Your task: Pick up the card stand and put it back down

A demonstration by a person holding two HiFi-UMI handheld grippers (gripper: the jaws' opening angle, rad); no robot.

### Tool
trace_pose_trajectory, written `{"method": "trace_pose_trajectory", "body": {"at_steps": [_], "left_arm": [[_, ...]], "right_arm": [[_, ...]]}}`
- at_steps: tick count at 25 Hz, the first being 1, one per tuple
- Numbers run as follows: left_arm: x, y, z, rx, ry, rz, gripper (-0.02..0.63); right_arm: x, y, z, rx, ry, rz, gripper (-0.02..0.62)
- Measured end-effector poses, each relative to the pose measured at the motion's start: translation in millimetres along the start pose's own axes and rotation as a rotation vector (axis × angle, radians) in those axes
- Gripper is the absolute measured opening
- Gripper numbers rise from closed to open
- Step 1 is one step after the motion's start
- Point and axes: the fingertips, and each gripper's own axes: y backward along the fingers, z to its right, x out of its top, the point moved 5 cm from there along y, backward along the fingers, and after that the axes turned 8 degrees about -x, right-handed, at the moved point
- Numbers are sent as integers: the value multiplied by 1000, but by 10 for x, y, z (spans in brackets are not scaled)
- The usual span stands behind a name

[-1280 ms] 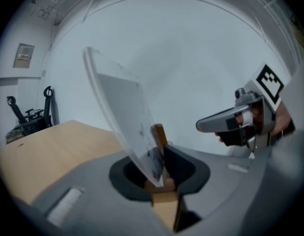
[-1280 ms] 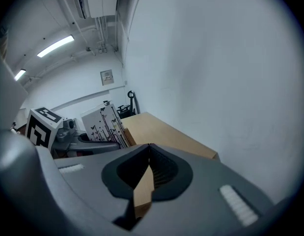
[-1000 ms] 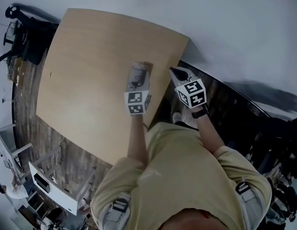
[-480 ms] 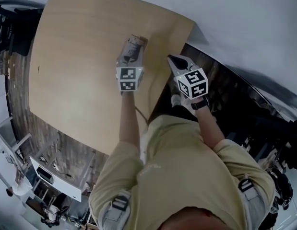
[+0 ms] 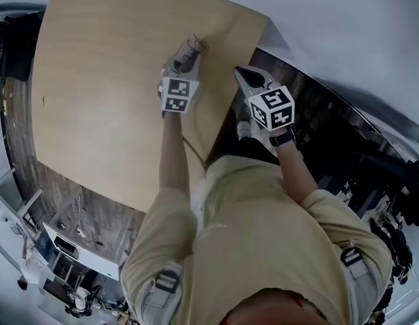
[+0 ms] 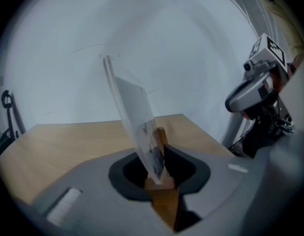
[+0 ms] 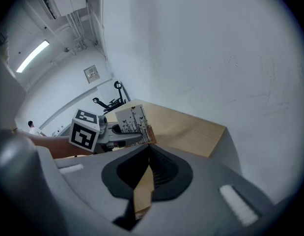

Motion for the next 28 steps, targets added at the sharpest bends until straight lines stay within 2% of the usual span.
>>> {"method": "trace_pose_trajectory", "body": {"at_steps": [5, 9, 13, 15, 20, 26, 28], "left_arm": [[-121, -126, 88, -31, -79, -56, 78], [-166, -130, 98, -22, -67, -76, 94], [-110, -52, 77, 7, -3, -55, 306], [-75, 27, 86, 30, 11, -57, 336], [27, 317, 263, 70, 41, -21, 339], [182, 956, 683, 135, 117, 83, 334], [276, 1228, 811, 193, 137, 136, 274]], "right_arm": [[-14, 17, 59, -12, -11, 2, 6], [-61, 48, 34, -4, -5, -9, 6], [-53, 115, -6, 5, 2, -3, 6], [-42, 166, -23, 9, 6, 7, 6], [-3, 441, -107, 23, 26, 49, 6], [74, 1007, -315, 40, 82, 131, 6], [172, 1206, -378, 50, 102, 175, 6]]}}
